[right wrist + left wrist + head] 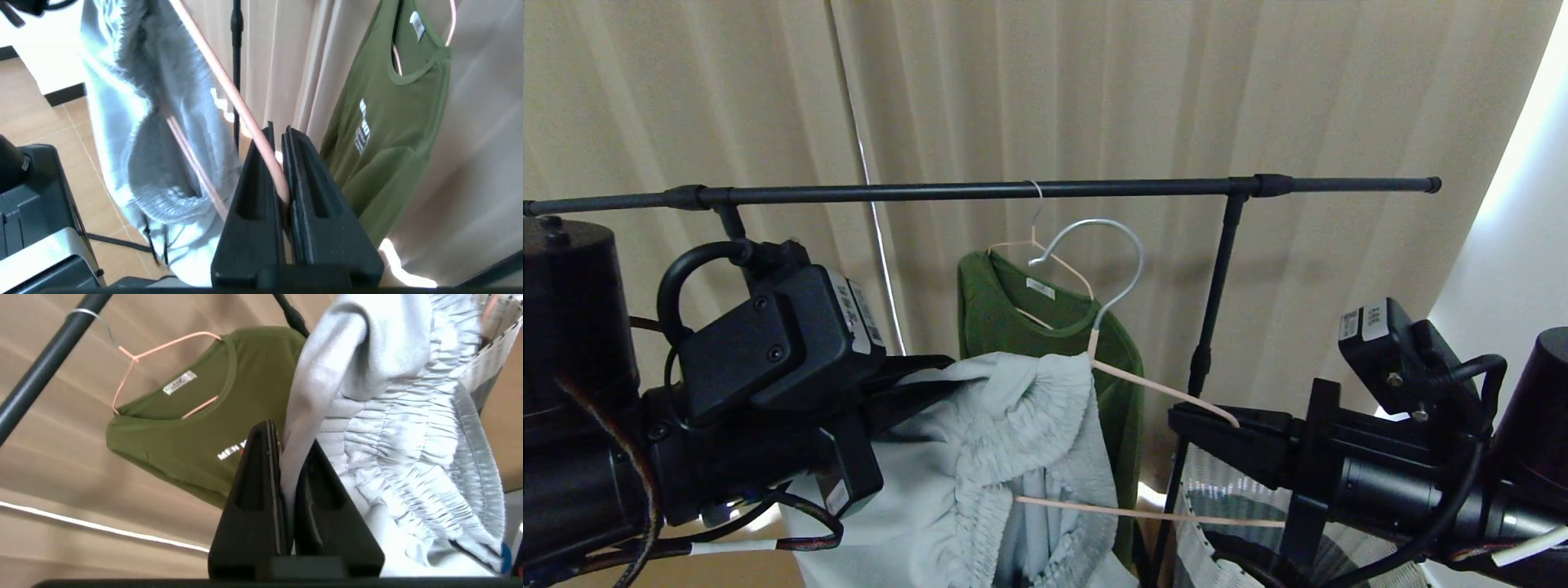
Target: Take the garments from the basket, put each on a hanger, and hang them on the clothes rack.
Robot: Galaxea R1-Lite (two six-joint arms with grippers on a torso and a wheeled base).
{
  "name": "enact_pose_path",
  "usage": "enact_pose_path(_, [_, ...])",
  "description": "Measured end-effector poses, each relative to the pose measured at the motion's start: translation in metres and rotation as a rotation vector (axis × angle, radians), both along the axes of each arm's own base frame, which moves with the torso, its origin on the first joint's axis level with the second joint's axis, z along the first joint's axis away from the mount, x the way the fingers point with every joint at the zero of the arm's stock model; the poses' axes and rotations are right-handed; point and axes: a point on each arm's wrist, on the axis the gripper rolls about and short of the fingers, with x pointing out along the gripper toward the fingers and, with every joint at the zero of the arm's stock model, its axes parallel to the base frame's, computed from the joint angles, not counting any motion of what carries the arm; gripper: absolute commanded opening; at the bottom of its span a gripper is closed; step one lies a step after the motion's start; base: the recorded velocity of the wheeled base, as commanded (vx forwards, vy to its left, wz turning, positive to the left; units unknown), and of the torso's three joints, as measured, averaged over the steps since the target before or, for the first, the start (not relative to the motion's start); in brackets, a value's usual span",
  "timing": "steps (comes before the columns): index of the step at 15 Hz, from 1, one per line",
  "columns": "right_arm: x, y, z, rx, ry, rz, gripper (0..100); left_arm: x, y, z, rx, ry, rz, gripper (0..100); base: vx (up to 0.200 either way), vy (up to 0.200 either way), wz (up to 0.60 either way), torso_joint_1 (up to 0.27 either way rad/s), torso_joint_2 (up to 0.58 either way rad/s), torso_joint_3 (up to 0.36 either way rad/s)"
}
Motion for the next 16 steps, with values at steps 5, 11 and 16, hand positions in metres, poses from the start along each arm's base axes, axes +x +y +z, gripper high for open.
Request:
enact_pose_path(5, [0.000,0.000,0.001,0.005,-0.006,0.000,100,-0.002,0.002,-0.005,-0.007,-0.009,0.006,0,0.000,0.000,0.00,0.000,0.00,0.000])
enact_pose_path(11, [0.001,0.000,0.004,0.026,-0.035,-0.009,100,-0.001,0.011,-0.005,-0.074,0.026,0.176,0,0.000,0.000,0.00,0.000,0.00,0.000])
enact_pose_path(16, [0.001,0.001,0.005,0.040,-0.046,-0.002,100,0.001,0.017,0.003,-0.292,0.138,0.386,0,0.000,0.000,0.00,0.000,0.00,0.000])
